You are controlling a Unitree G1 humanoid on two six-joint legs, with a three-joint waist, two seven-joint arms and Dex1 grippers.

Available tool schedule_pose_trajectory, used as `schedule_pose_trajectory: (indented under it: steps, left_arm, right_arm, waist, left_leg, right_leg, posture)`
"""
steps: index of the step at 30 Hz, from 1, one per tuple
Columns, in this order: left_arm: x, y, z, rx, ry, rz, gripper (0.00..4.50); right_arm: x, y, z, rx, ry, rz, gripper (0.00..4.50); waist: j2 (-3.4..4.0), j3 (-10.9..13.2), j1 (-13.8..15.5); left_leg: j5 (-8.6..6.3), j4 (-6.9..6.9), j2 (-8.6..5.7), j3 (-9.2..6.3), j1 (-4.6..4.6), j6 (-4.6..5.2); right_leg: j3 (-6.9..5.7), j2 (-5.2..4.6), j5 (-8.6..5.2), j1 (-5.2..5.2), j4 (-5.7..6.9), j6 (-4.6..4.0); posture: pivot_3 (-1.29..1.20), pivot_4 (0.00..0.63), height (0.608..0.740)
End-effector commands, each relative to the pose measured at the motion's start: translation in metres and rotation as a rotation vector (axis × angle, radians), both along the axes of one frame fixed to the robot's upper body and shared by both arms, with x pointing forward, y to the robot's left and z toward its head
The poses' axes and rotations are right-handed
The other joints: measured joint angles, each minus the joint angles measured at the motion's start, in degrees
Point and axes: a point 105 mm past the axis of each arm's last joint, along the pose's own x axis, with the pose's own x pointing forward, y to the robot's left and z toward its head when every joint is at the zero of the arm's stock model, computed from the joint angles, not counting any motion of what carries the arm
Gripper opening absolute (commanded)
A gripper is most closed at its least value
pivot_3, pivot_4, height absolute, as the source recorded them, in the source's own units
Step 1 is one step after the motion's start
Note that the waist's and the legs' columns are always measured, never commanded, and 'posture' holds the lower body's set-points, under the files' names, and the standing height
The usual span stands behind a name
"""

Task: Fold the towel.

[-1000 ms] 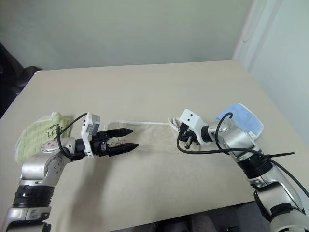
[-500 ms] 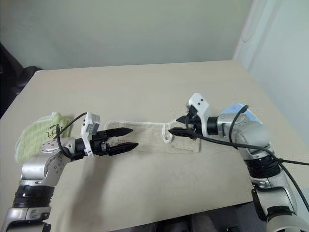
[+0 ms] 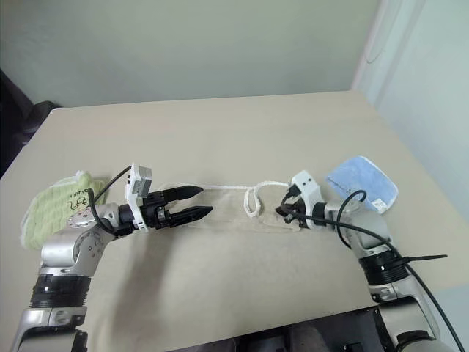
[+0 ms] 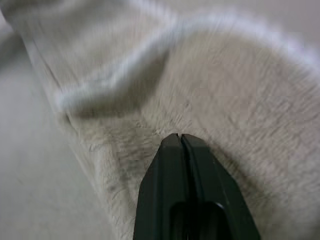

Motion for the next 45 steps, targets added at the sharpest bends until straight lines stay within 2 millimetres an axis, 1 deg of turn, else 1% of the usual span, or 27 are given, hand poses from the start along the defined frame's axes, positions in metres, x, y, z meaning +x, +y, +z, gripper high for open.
schedule_pose_trajectory:
  steps: [1,4,8,10,12,14,17,21,23,26,29,33,36,38,42,45]
  left_arm:
    - [-0.006,0.002,0.020,-0.126,-0.018,0.048,4.50]
    - [-0.016,0.004,0.022,-0.218,0.016,0.097,4.50]
    - [-0.028,0.014,0.023,-0.342,0.076,0.220,4.50]
    - [-0.030,0.021,0.017,-0.375,0.128,0.315,4.50]
    - [-0.033,0.026,0.007,-0.377,0.180,0.413,4.50]
    - [-0.038,0.029,0.000,-0.398,0.233,0.488,4.50]
    - [-0.044,0.031,0.004,-0.460,0.254,0.566,4.50]
    - [-0.045,0.042,0.005,-0.588,0.321,0.732,4.50]
    - [-0.045,0.049,0.003,-0.624,0.352,0.825,4.50]
    - [-0.043,0.062,-0.008,-0.620,0.421,0.994,4.50]
    - [-0.043,0.071,-0.022,-0.603,0.488,1.099,4.50]
    - [-0.042,0.075,-0.031,-0.623,0.563,1.140,4.50]
    - [-0.038,0.068,-0.032,-0.603,0.602,1.092,4.50]
    - [-0.033,0.063,-0.033,-0.590,0.624,1.057,4.50]
    - [-0.019,0.062,-0.034,-0.577,0.637,1.016,4.50]
    - [-0.010,0.058,-0.043,-0.585,0.701,0.996,4.50]
  right_arm:
    - [0.004,-0.002,-0.003,-0.048,-0.060,0.001,0.03]
    - [0.005,-0.002,0.006,-0.010,-0.086,0.006,0.03]
    - [0.004,-0.001,0.031,0.049,-0.159,0.039,0.03]
    - [0.004,-0.002,0.042,0.063,-0.190,0.052,0.03]
    - [0.005,-0.003,0.048,0.067,-0.213,0.055,0.03]
    - [0.007,-0.005,0.051,0.060,-0.234,0.056,0.03]
    - [0.009,-0.007,0.052,0.051,-0.246,0.057,0.03]
    - [0.012,-0.007,0.050,0.040,-0.258,0.061,0.03]
    - [0.014,-0.006,0.050,0.043,-0.261,0.062,0.03]
    - [0.017,-0.005,0.049,0.048,-0.264,0.061,0.03]
    - [0.019,-0.003,0.049,0.051,-0.265,0.061,0.03]
    - [0.021,-0.002,0.047,0.052,-0.267,0.060,0.03]
    - [0.023,-0.001,0.047,0.057,-0.269,0.056,0.03]
    - [0.023,0.000,0.047,0.062,-0.271,0.052,0.03]
    - [0.024,0.000,0.050,0.073,-0.279,0.038,0.03]
    - [0.025,-0.003,0.051,0.076,-0.287,0.019,0.03]
  waist:
    - [-0.01,-0.01,-0.03]
    - [-0.02,-0.01,-0.14]
    - [-0.01,-0.01,-0.23]
    - [-0.01,0.00,-0.20]
    - [-0.01,0.00,-0.22]
    - [0.00,0.01,-0.22]
    - [-0.02,0.02,-0.19]
    - [0.00,0.03,-0.17]
    - [0.01,0.05,-0.20]
    - [0.01,0.06,-0.23]
    - [0.01,0.07,-0.21]
    - [0.00,0.09,-0.16]
    - [-0.03,0.12,-0.08]
    - [0.01,0.14,0.03]
    - [0.00,0.15,0.09]
    - [0.01,0.15,0.11]
  left_leg:
    - [0.00,0.01,0.00,0.01,0.01,0.00]
    - [0.00,0.00,0.01,0.01,0.07,0.00]
    - [-0.02,-0.01,0.00,0.02,0.08,-0.04]
    - [-0.02,-0.01,0.01,0.03,0.08,-0.04]
    - [-0.01,-0.01,0.00,0.04,0.14,-0.05]
    - [-0.02,-0.01,0.00,0.06,0.29,-0.07]
    - [-0.17,-0.04,0.01,0.04,0.49,-0.30]
    - [-0.22,-0.05,-0.01,0.06,0.60,-0.37]
    - [-0.21,-0.09,-0.01,0.07,0.78,-0.37]
    - [-0.22,-0.14,0.00,0.07,0.99,-0.36]
    - [-0.20,-0.15,0.01,0.07,1.01,-0.34]
    - [-0.19,-0.15,0.00,0.08,1.01,-0.31]
    - [-0.20,-0.15,0.00,0.07,1.01,-0.34]
    - [-0.24,-0.15,0.00,0.07,1.01,-0.41]
    - [-0.24,-0.14,-0.01,0.07,1.02,-0.43]
    - [-0.25,-0.15,-0.02,0.07,1.01,-0.43]
  right_leg:
    - [0.00,0.00,-0.01,0.01,0.00,0.01]
    - [0.00,0.00,-0.11,0.07,0.00,0.17]
    - [0.00,0.01,-0.20,0.07,0.00,0.32]
    - [0.00,0.01,-0.20,0.08,0.00,0.32]
    - [-0.01,0.02,-0.21,0.13,0.00,0.32]
    - [0.00,0.02,-0.22,0.25,-0.01,0.34]
    - [0.01,0.03,-0.30,0.40,-0.02,0.40]
    - [0.01,0.04,-0.32,0.50,-0.02,0.42]
    - [0.02,0.04,-0.33,0.66,-0.02,0.43]
    - [0.02,0.07,-0.36,0.83,-0.02,0.46]
    - [0.02,0.10,-0.37,0.84,-0.02,0.46]
    - [0.01,0.10,-0.37,0.85,-0.02,0.45]
    - [0.01,0.10,-0.36,0.86,-0.02,0.45]
    - [0.00,0.10,-0.35,0.86,-0.01,0.44]
    - [-0.01,0.10,-0.34,0.87,0.00,0.41]
    - [-0.01,0.09,-0.33,0.86,-0.01,0.40]
  posture:
    - [0.00,0.150,0.740]
    - [0.00,0.150,0.740]
    - [0.00,0.150,0.740]
    - [0.00,0.150,0.740]
    - [0.00,0.150,0.740]
    - [0.00,0.150,0.740]
    - [0.00,0.150,0.740]
    - [0.00,0.150,0.740]
    - [0.00,0.150,0.740]
    - [0.00,0.150,0.740]
    - [0.00,0.150,0.740]
    - [0.00,0.150,0.740]
    - [0.00,0.150,0.740]
    - [0.00,0.150,0.740]
    - [0.00,0.150,0.740]
    - [0.00,0.150,0.740]
